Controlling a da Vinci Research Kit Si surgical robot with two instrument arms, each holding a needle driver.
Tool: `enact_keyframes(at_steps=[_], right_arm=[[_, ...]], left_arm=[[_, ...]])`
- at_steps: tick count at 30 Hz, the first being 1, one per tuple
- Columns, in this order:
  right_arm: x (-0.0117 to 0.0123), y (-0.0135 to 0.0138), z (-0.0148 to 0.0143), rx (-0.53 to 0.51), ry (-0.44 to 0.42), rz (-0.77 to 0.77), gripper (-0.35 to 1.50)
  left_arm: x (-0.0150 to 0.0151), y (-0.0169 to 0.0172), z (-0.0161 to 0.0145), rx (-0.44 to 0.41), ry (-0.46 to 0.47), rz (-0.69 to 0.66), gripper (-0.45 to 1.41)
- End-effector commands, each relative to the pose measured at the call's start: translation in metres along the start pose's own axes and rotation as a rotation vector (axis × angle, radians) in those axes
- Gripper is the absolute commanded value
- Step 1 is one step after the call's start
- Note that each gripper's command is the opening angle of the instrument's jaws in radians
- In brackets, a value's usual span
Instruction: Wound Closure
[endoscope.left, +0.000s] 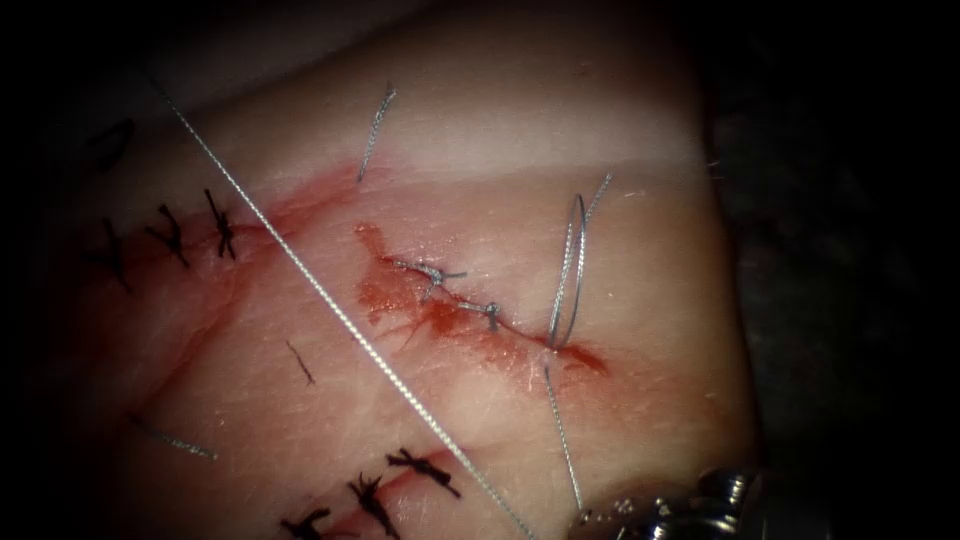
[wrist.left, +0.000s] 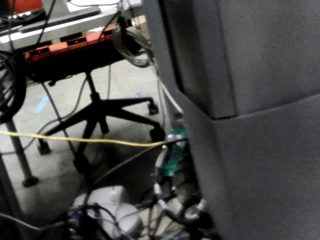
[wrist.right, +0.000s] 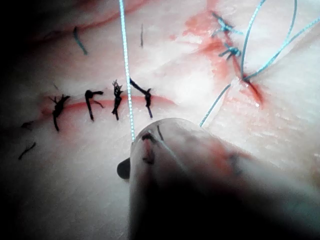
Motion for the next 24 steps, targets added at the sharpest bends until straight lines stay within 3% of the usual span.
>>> enact_keyframes(at_steps=[1,9,17,24], right_arm=[[-0.0001,-0.0002,0.0006,-0.001,-0.006,0.009,-0.35],[-0.0030,-0.0013,-0.0031,-0.045,-0.060,0.114,-0.35],[-0.0039,-0.0024,-0.0071,-0.088,-0.045,0.149,-0.35],[-0.0043,-0.0025,-0.0078,-0.099,-0.034,0.166,-0.35]], left_arm=[[-0.0003,-0.0002,0.0004,0.009,-0.005,0.018,-0.45],[0.0001,-0.0068,-0.0033,0.134,-0.034,0.078,-0.45],[0.0001,-0.0071,-0.0036,0.168,-0.032,0.071,-0.45],[0.0002,-0.0068,-0.0037,0.174,-0.033,0.065,-0.45]])
